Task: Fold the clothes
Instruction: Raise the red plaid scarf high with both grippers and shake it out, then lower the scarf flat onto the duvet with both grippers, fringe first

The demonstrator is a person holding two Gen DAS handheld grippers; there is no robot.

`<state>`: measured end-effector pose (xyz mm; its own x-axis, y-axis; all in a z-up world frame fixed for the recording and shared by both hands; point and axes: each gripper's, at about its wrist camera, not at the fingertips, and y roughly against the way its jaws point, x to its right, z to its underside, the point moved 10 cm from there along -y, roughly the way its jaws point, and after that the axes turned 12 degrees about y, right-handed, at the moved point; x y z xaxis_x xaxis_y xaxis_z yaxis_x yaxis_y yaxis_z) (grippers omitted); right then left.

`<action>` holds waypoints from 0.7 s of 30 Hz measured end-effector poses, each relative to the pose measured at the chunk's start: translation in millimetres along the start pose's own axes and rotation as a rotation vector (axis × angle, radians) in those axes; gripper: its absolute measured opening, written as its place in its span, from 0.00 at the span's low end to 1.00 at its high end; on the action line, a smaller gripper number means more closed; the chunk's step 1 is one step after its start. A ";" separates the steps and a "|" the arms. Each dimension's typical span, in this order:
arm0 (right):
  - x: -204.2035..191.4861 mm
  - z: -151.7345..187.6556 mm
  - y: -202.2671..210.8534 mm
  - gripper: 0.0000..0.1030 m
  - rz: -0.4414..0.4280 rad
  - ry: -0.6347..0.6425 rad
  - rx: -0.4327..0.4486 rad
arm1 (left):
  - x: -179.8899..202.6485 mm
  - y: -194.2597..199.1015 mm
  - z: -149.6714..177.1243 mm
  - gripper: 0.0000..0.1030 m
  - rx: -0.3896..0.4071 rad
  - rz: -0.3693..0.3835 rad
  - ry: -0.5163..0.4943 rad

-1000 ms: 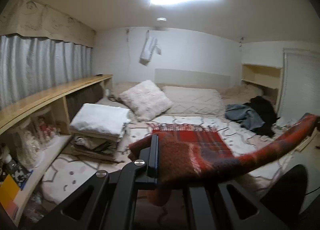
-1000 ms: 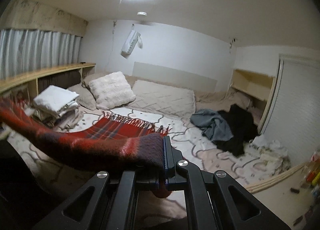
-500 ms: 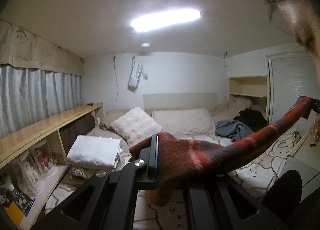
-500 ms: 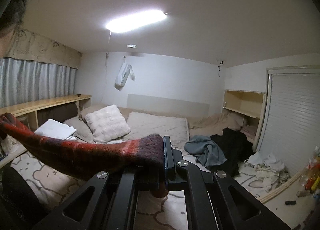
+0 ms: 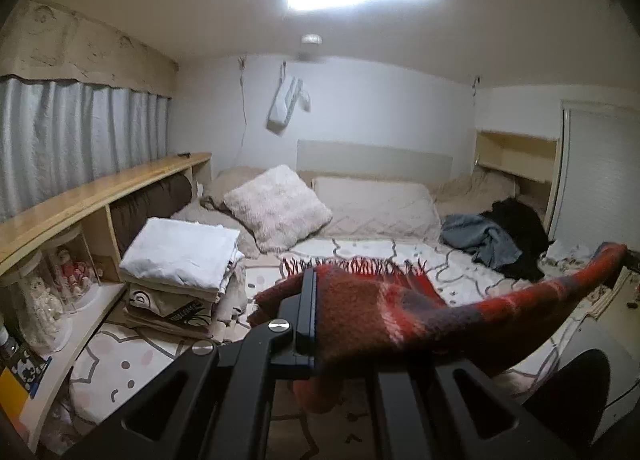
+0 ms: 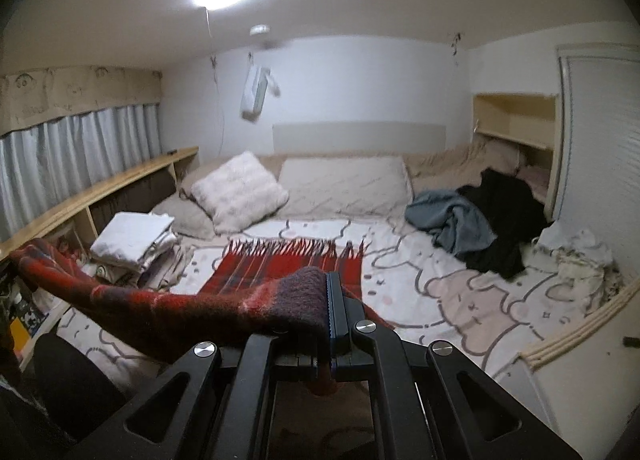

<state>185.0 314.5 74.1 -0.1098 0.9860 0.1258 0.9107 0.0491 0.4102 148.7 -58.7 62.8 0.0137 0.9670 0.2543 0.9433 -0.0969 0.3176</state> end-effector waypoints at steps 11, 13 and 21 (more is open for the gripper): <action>15.1 -23.0 -199.7 0.03 -0.074 0.081 -0.216 | -25.3 -208.5 8.2 0.04 -0.241 -0.049 0.014; 17.4 -15.7 -244.2 0.03 -0.081 0.077 -0.265 | -30.8 -254.5 16.6 0.04 -0.277 -0.083 -0.004; 21.9 33.9 -419.0 0.03 -0.099 0.079 -0.474 | -66.3 -427.2 76.9 0.04 -0.423 -0.249 -0.077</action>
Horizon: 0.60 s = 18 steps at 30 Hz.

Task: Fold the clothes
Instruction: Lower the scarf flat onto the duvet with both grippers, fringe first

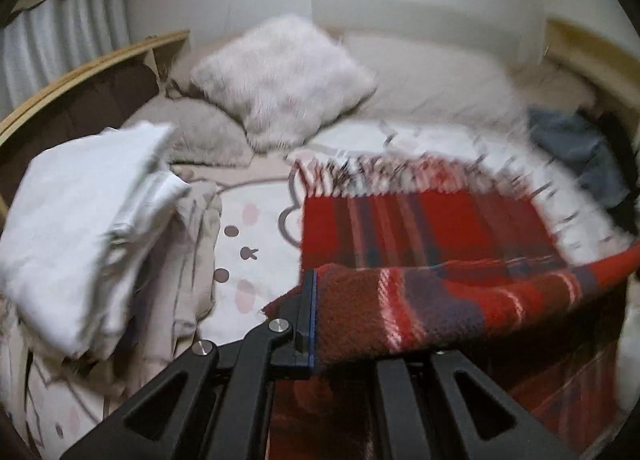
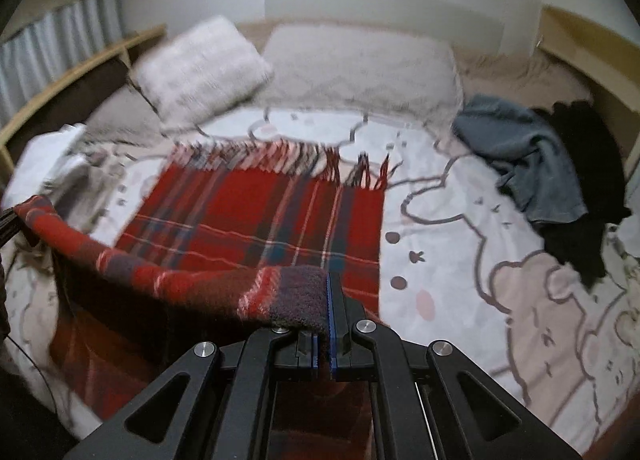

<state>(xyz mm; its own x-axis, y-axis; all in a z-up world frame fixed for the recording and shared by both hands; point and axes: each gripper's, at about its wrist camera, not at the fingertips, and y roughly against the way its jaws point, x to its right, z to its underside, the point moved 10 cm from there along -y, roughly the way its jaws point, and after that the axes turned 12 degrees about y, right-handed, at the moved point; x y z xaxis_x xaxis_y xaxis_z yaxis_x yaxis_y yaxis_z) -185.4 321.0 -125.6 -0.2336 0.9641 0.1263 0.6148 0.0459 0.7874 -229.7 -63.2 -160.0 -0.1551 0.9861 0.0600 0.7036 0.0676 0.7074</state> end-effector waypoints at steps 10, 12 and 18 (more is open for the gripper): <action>26.1 -23.3 -132.2 0.03 0.058 0.010 -0.133 | 19.4 -135.8 -25.6 0.04 -0.103 -0.072 -0.037; 37.7 -38.6 -146.1 0.03 0.080 -0.005 -0.132 | 24.1 -156.0 -38.1 0.04 -0.123 -0.074 -0.035; 62.4 -70.7 -202.4 0.03 0.127 -0.056 -0.194 | 39.2 -210.4 -66.3 0.04 -0.163 -0.097 -0.044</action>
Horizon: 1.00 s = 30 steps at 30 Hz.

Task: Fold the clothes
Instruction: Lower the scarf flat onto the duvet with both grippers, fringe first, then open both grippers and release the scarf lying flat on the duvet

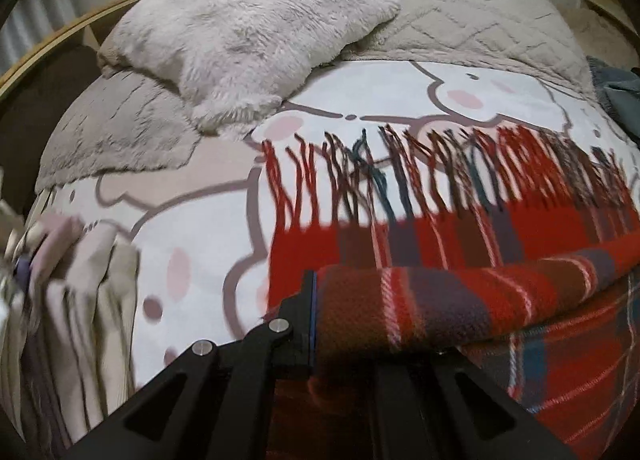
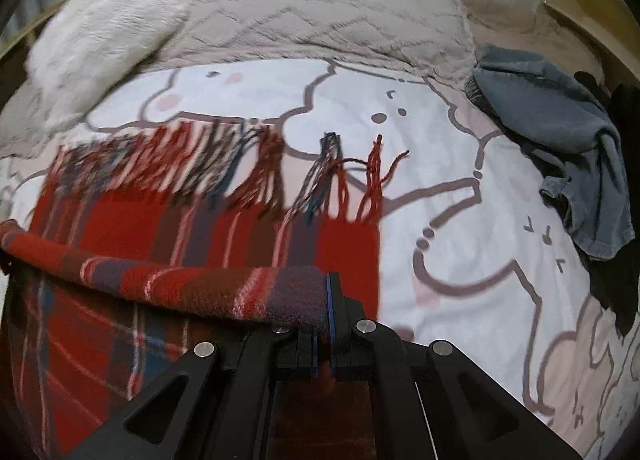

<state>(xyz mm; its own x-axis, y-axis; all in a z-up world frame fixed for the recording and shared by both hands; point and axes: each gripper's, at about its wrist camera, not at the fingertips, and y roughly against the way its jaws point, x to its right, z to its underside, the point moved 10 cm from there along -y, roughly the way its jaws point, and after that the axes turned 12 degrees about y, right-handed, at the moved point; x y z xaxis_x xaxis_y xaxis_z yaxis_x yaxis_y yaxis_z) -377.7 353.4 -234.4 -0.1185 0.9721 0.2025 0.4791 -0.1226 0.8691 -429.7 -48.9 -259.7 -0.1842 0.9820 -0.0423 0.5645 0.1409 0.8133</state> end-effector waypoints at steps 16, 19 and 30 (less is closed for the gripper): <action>-0.3 -20.2 -81.2 0.14 0.015 -0.030 -0.122 | -37.8 -48.0 -57.3 0.68 -0.068 -0.109 0.052; 16.3 -29.2 -79.8 0.74 0.068 -0.068 -0.114 | -55.4 -41.9 -70.8 0.68 -0.062 -0.129 0.080; 63.4 23.9 -1.5 0.76 -0.020 -0.149 -0.045 | -85.2 32.7 90.2 0.68 -0.282 0.040 -0.119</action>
<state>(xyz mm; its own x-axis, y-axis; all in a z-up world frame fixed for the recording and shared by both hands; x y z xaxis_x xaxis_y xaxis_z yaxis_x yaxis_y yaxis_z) -365.1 419.9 -233.7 0.0044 0.9929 0.1188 0.4381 -0.1087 0.8923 -323.0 -116.6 -281.9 -0.0610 0.9963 -0.0613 0.3206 0.0777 0.9440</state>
